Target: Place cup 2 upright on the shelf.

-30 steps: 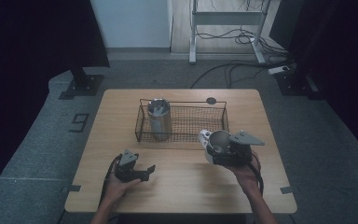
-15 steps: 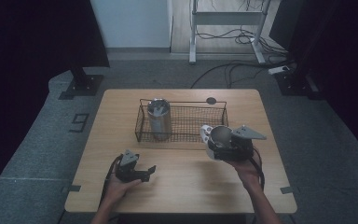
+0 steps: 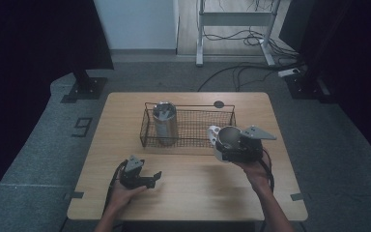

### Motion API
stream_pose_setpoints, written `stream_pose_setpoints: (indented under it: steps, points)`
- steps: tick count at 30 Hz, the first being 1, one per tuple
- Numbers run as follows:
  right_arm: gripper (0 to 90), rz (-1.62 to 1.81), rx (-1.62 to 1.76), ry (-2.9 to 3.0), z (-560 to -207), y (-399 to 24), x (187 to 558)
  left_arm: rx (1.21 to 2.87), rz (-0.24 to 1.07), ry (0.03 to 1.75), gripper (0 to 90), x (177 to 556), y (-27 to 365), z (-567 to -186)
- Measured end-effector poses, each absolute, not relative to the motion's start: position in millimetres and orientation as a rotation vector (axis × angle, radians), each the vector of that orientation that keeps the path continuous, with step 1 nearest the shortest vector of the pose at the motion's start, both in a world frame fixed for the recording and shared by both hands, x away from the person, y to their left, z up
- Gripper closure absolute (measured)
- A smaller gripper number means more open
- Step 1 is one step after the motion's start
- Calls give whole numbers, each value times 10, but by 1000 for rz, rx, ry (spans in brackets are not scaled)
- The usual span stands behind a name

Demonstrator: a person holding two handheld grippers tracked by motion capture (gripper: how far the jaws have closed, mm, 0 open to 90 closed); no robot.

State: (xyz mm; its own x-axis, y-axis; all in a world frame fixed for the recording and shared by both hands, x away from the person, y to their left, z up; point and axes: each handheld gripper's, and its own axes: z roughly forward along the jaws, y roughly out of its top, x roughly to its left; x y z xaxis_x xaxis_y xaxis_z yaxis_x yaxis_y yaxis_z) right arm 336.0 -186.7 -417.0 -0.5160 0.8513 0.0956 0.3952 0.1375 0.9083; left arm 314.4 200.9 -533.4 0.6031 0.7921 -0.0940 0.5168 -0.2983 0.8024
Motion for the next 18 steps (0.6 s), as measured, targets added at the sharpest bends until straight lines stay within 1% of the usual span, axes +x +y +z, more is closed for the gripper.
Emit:
stream_pose_setpoints:
  steps: [18]
  points:
    - [61, 1370, 1171, 1967, -4013, -1871, 3450, 1978, 408, 1044, 101, 3147, 2008, -5337]
